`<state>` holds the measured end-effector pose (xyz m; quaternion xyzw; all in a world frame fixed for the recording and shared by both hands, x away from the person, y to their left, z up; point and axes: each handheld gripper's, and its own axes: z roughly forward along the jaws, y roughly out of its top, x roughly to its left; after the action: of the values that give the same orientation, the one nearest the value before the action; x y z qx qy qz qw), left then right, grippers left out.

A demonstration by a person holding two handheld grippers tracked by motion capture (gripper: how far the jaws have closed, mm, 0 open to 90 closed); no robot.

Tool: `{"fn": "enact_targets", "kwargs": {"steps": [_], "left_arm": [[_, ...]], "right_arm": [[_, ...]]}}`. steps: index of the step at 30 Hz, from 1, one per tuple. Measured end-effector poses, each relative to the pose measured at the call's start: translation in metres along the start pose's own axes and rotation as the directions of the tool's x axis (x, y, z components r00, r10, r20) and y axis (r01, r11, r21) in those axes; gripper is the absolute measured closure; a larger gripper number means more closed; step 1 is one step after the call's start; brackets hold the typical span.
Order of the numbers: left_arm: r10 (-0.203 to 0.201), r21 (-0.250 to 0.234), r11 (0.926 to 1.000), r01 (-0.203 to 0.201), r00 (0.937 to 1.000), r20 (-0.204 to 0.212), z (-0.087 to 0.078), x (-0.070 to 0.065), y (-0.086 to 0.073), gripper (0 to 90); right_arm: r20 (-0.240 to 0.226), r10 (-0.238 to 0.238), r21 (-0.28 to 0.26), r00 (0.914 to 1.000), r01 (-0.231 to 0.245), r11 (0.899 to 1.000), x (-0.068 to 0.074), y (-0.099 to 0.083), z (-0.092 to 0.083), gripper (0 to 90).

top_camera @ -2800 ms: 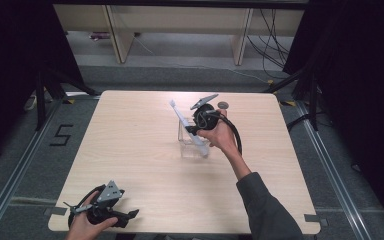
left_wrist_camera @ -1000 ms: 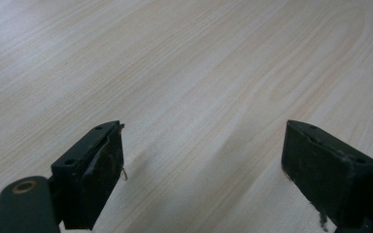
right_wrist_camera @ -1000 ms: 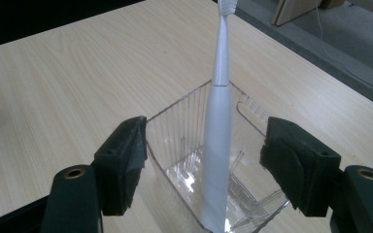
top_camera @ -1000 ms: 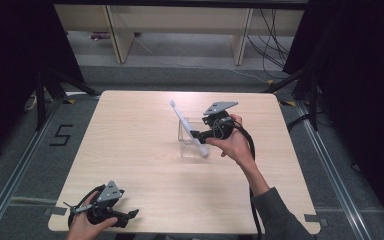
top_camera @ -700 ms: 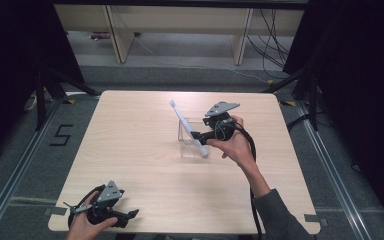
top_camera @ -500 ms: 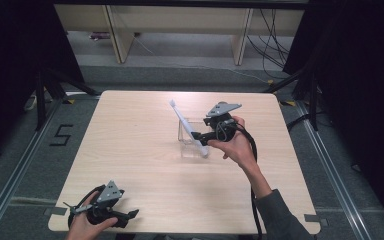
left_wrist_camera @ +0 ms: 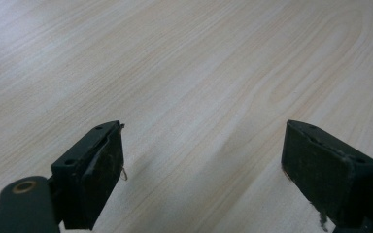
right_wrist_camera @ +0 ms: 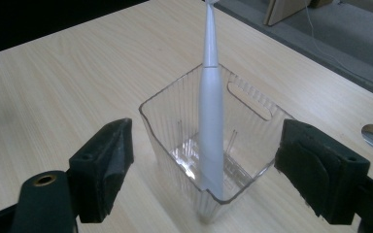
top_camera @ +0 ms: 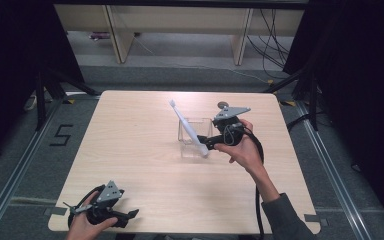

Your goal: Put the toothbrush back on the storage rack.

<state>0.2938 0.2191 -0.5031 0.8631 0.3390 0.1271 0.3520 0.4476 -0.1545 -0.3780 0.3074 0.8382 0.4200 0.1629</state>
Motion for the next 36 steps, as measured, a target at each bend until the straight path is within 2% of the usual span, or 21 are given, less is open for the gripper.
{"fn": "enact_targets", "kwargs": {"steps": [2, 3, 4, 8, 9, 12, 16, 18, 19, 24, 25, 28, 29, 32, 34, 36], "left_arm": [[-0.001, -0.001, 1.0, 0.001, 1.0, 0.001, 0.0, 0.0, 0.0, 15.0], [0.001, 0.001, 1.0, -0.001, 1.0, 0.001, 0.0, 0.0, 0.0, 15.0], [-0.004, -0.004, 1.0, 0.004, 1.0, 0.008, 0.0, -0.001, 0.0, 15.0], [0.001, 0.0, 1.0, -0.001, 1.0, -0.001, -0.001, 0.0, 0.0, 14.9], [-0.008, -0.003, 1.0, 0.008, 1.0, 0.002, 0.0, -0.001, 0.0, 15.0], [0.004, 0.003, 1.0, -0.004, 1.0, 0.0, -0.001, 0.0, 0.0, 15.0], [0.0, 0.0, 1.0, 0.0, 1.0, -0.001, -0.001, 0.0, 0.0, 14.9], [-0.008, -0.008, 0.9999, 0.008, 0.9999, 0.007, -0.001, -0.001, 0.0, 15.0], [0.002, 0.001, 1.0, -0.002, 1.0, -0.001, -0.001, 0.0, 0.0, 15.0], [-0.001, 0.0, 1.0, 0.001, 1.0, -0.002, -0.001, 0.0, 0.0, 14.9], [0.0, 0.0, 1.0, 0.0, 1.0, -0.001, -0.001, 0.0, 0.0, 14.9], [0.003, 0.001, 1.0, -0.003, 1.0, -0.001, -0.001, 0.0, 0.0, 15.0], [0.001, 0.001, 1.0, -0.001, 1.0, -0.001, -0.001, 0.0, 0.0, 14.9], [-0.003, -0.002, 1.0, 0.003, 1.0, -0.001, -0.001, -0.001, 0.0, 15.0], [-0.008, -0.01, 0.9999, 0.008, 1.0, 0.002, -0.001, -0.001, 0.0, 14.9], [-0.009, -0.009, 0.9999, 0.009, 0.9999, 0.005, -0.001, -0.001, 0.0, 15.0]], "right_arm": [[0.002, -0.005, -0.004, 1.0, 0.005, 1.0, -0.001, -0.002, -0.002, 20.4], [0.009, 0.008, -0.004, 0.9999, -0.008, 1.0, 0.0, -0.004, -0.003, 19.8], [0.009, -0.002, -0.012, 1.0, 0.002, 1.0, -0.002, -0.005, -0.003, 19.2], [0.005, 0.03, -0.003, 0.9995, -0.03, 1.0, -0.001, -0.011, -0.007, 18.6], [0.006, 0.02, -0.005, 0.9998, -0.02, 1.0, -0.002, -0.012, -0.007, 18.5], [0.008, 0.02, -0.007, 0.9998, -0.02, 1.0, -0.002, -0.014, -0.008, 18.5], [0.009, 0.03, -0.012, 0.9995, -0.03, 0.999, 0.0, -0.018, -0.009, 18.5], [0.006, 0.025, -0.01, 0.9997, -0.025, 1.0, 0.0, -0.02, -0.009, 18.6], [0.005, 0.008, -0.009, 1.0, -0.008, 1.0, -0.001, -0.02, -0.009, 18.6], [0.008, 0.014, -0.009, 0.9999, -0.014, 1.0, 0.001, -0.025, -0.011, 18.2], [0.006, 0.033, -0.007, 0.9994, -0.033, 0.999, 0.003, -0.026, -0.011, 18.2], [-0.002, 0.015, -0.01, 0.9999, -0.015, 1.0, 0.002, -0.027, -0.011, 18.2], [-0.001, 0.028, -0.002, 0.9996, -0.028, 1.0, 0.003, -0.028, -0.012, 18.2], [0.01, 0.013, -0.018, 0.9999, -0.013, 1.0, 0.003, -0.03, -0.013, 18.2], [-0.005, 0.017, -0.009, 0.9998, -0.017, 1.0, 0.003, -0.032, -0.014, 18.2], [0.01, 0.009, -0.016, 0.9999, -0.009, 1.0, 0.003, -0.033, -0.014, 18.1]]}}
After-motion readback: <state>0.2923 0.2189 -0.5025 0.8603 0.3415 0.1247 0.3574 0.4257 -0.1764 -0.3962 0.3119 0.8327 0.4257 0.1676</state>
